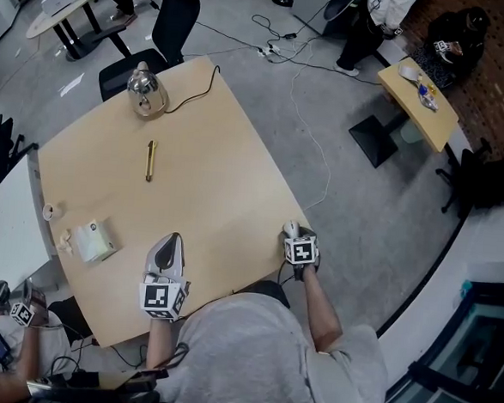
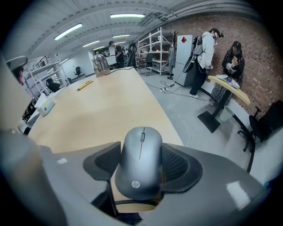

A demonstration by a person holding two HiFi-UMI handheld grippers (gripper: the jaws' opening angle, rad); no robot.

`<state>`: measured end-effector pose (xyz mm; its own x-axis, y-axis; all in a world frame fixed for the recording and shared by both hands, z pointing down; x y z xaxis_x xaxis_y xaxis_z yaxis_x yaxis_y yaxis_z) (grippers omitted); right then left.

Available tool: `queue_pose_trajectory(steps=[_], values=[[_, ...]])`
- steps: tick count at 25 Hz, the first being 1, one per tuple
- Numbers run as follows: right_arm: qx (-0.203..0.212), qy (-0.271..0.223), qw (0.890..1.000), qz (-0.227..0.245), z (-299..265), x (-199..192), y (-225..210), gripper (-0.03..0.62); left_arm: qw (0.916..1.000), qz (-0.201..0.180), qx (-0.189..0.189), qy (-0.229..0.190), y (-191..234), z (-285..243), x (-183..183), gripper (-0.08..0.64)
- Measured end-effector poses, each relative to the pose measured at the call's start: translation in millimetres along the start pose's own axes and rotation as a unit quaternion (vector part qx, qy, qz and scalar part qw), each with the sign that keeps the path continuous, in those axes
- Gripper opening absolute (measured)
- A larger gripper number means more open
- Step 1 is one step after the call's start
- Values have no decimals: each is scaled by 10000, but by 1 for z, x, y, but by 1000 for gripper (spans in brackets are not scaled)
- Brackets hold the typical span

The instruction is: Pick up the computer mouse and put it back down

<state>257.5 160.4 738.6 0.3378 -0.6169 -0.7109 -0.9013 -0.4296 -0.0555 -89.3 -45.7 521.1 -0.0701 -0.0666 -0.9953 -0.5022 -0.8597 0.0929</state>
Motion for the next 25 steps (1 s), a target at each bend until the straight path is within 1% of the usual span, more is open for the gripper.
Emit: queue_pose_trajectory(steps=[5,14,17,21,25], values=[[-43,47,10000,-28,-3,2,-1,298,10000,42,-16,15,2,-4,-2,20],[77,199,9998,-29,-4,3,-2,310,9999,100,105,24,10,-1,-6,20],[204,159,9997,-47,-7,1,2,347,9999,78,124,-4,11,0,-8,20],[154,70,9998,-108,-6,4,2,401,9999,98,106,-4,10,0,-9,20],[132,1,9999,-85,-6,4,2,410,9999,121,118,-11,12,1,-11,20]])
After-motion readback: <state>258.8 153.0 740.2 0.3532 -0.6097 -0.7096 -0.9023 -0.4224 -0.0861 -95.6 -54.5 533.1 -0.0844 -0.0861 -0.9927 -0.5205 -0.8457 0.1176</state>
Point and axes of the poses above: the fingertips, and each gripper's own axes: z backward along the fingers, y to its left, x out of its top, the point moved 9 cm from there along z, backward along the fingers, and after that the axes turned 15 degrees about -y, right-handed, at the moved point
